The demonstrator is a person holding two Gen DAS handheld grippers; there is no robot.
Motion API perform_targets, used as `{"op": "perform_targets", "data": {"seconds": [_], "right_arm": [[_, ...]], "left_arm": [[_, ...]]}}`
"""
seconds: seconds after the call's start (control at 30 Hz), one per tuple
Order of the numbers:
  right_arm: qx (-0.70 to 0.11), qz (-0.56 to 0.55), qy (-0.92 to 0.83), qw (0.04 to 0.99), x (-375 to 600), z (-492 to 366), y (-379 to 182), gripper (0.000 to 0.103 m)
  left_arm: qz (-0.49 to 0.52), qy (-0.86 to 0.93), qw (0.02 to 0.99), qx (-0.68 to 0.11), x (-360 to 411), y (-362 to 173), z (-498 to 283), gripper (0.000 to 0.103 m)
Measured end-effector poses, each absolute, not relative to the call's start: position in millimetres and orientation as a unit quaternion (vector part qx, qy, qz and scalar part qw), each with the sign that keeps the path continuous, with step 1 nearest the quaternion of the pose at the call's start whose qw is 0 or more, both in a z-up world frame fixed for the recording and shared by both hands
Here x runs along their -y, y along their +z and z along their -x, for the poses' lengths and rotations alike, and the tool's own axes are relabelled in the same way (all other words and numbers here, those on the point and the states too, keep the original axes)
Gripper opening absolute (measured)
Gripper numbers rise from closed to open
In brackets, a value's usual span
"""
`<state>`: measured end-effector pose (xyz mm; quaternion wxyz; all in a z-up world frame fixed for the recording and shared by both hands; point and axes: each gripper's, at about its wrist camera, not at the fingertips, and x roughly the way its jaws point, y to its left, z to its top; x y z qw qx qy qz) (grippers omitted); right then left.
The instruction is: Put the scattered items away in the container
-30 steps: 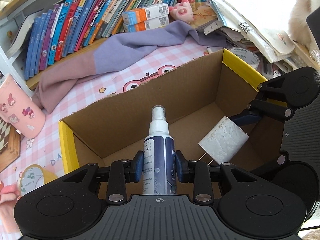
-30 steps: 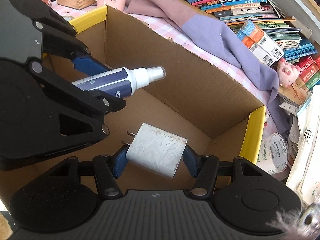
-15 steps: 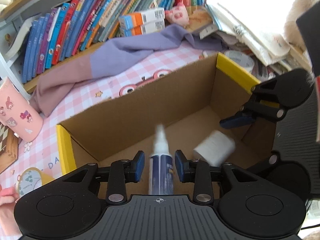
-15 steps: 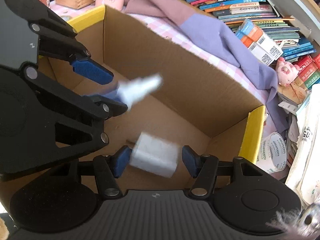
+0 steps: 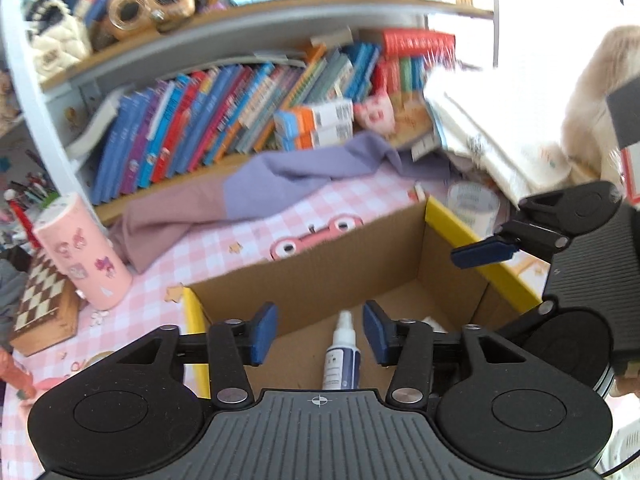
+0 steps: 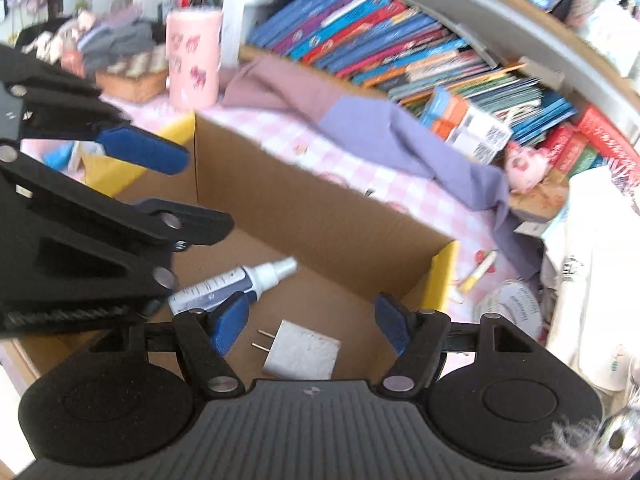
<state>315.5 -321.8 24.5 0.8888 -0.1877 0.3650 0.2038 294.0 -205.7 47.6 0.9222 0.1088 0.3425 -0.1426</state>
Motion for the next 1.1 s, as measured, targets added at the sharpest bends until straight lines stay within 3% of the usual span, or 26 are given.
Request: {"op": "perform_targets", "data": {"seconds": [0.27, 0.73, 1.1], "right_arm": [[-0.304, 0.131, 0.190, 0.924, 342.5, -274.4, 61.0, 0.071], [-0.237, 0.054, 0.162, 0.956, 343.7, -196.0, 77.9, 0.071], [-0.257, 0.024, 0.107, 0.960, 320.9, -146.2, 57.1, 0.070]], "left_arm": [[-0.082, -0.115, 0.947, -0.288, 192.7, 82.0, -241.5, 0.068], [-0.023, -0.061, 0.964, -0.258, 164.1, 87.5, -167.8, 0.068], [0.007, -0.050, 0.960, -0.276, 126.9, 62.0, -123.8, 0.069]]}}
